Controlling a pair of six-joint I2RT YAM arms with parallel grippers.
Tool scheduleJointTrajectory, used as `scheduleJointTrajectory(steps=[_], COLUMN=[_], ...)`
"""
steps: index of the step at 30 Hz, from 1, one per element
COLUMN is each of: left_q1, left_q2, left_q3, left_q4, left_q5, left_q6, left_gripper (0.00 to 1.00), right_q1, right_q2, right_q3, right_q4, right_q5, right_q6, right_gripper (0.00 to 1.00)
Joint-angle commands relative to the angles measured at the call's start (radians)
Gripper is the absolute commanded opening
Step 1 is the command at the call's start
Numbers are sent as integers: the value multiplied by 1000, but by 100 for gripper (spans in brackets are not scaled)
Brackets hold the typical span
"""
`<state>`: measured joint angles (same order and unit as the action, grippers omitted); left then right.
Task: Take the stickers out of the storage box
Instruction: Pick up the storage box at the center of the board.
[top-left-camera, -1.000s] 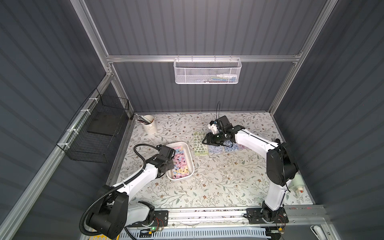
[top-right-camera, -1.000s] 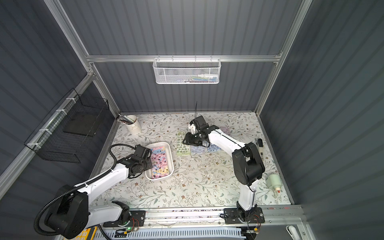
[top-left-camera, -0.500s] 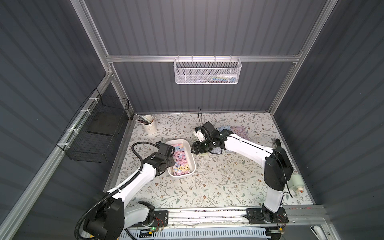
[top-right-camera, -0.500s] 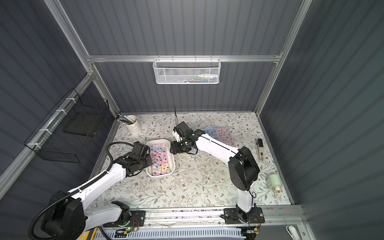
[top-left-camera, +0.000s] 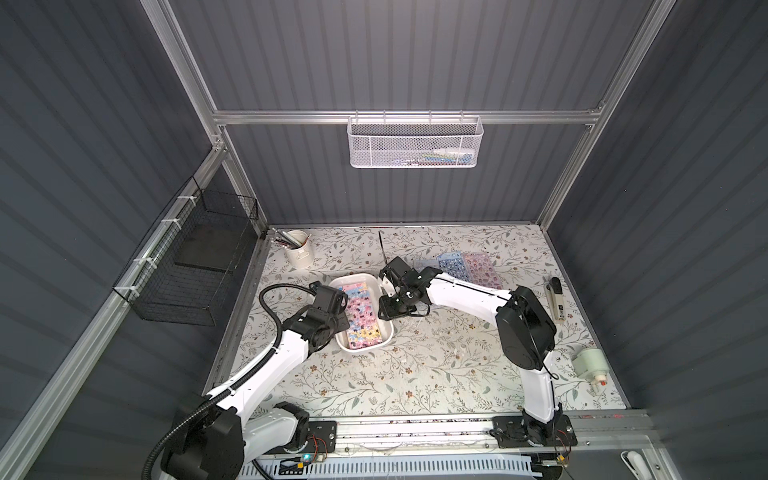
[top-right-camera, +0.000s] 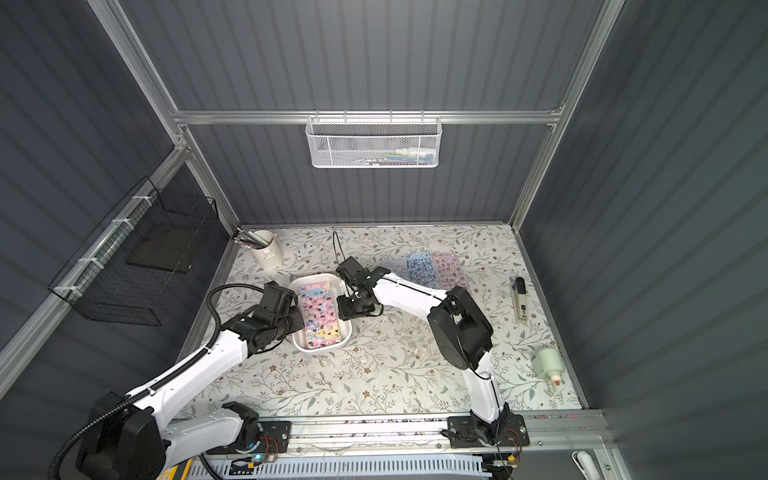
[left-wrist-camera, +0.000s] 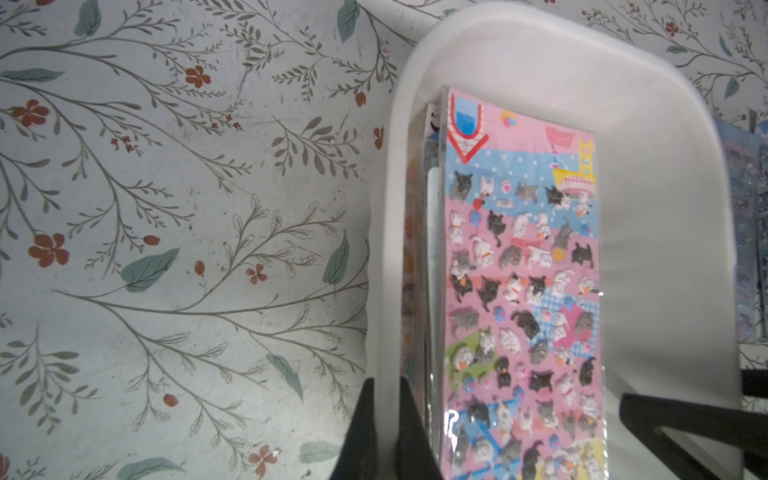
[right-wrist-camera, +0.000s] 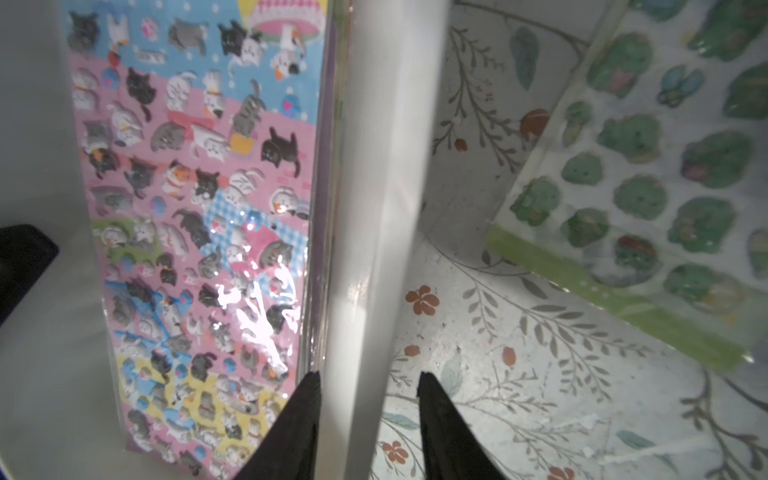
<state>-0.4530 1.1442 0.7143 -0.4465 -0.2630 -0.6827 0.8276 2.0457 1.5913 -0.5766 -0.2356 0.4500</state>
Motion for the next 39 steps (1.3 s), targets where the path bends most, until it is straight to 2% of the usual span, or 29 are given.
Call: scheduleJointTrajectory(steps=[1,6,13,18,21,23,26,33,39], left_q1=[-7,-9,-9,-9,-9,-9,-24,-173,-295], left_q2=[-18,-3,13,-17,-43,-48,-28,101,249], left_q3=[4,-3,-12,15,56,88,137,240,349], left_q4=[52,71,105,87,49,27,-3,7,46], left_q5=[27,38,67,64,51,56,68,44,10], left_q6=[-23,-24,14,77,116,136,152,126,124], left_gripper=[0,0,0,41,54,54,46,31,27], right_q1=[-1,-1,-2,-17,-27,-34,-46,-104,-169], right_q2=[14,11,-14,-71,-114,-140,-181,-295,-386], right_q3=[34,45,25,-28,-58,-76,-100,-217,-345], right_q4=[-3,-2,-2,12,13,6,-15,-58,-61], right_q5=[15,29,67,95,118,130,145,227,251], right_q6=[14,19,16,19,15,9,-4,-34,-36], right_gripper=[33,16,3,0,0,1,2,5,6])
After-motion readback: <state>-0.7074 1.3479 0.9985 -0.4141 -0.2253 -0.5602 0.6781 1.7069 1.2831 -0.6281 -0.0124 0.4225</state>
